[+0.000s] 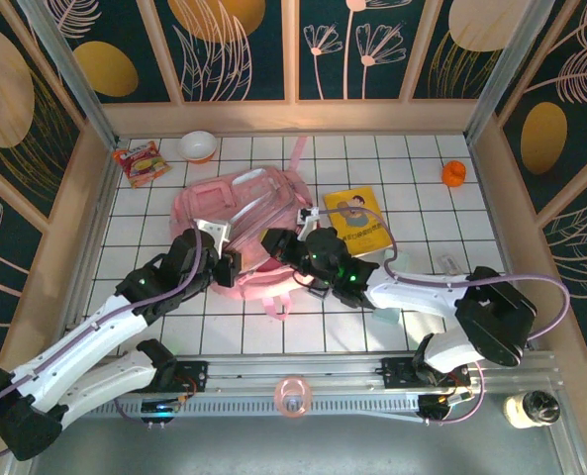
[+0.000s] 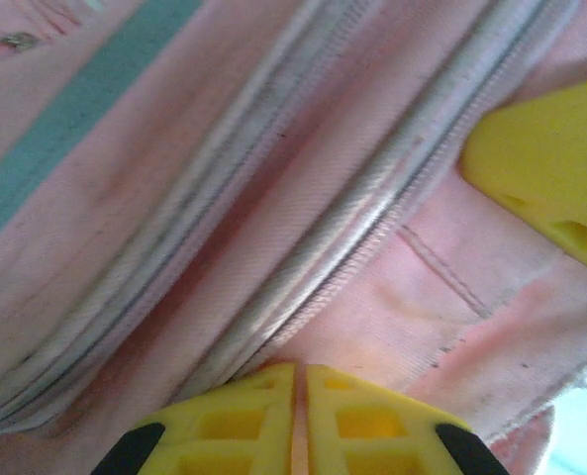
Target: Pack the student bag
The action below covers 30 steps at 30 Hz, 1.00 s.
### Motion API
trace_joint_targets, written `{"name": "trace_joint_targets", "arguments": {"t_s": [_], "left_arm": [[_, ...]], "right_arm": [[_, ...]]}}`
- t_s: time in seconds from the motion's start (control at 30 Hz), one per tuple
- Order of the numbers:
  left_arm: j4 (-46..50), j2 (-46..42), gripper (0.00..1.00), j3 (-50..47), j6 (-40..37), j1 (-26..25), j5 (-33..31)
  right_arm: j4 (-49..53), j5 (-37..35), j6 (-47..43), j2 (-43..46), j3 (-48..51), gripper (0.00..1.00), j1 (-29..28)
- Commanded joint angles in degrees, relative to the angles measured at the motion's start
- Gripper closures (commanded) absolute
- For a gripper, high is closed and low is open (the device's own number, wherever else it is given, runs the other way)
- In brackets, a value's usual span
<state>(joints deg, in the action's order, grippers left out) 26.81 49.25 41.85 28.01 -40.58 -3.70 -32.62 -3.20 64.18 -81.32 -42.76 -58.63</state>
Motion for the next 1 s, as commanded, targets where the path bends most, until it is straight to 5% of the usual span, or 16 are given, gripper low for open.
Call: {"name": "trace_joint_targets", "arguments": {"t_s": [0.0,0.47,0.6,0.97], "left_arm": [[1.7,-1.6,0.87,-0.2,3.6,0.6,-8.7],[-11.5,0.8,0.67,0.8,7.7,0.2,21.2],[-10.9,2.3,0.67,0.5,4.9,0.1,19.9],[-1.5,2.1,0.84,-0.8,5.2,0.1,-2.5]], "right_arm": [[-1.7,-0.8,-2.5,4.5,-3.1,0.97,-0.3],[-2.4,0.8,-3.0,0.5,-6.1,0.97,-0.3],[-2.1,1.2,-3.1,-0.1,-7.0,0.97,-0.2],[0.5,1.9,-4.6,2.6,-8.3,0.97,-0.1]]}}
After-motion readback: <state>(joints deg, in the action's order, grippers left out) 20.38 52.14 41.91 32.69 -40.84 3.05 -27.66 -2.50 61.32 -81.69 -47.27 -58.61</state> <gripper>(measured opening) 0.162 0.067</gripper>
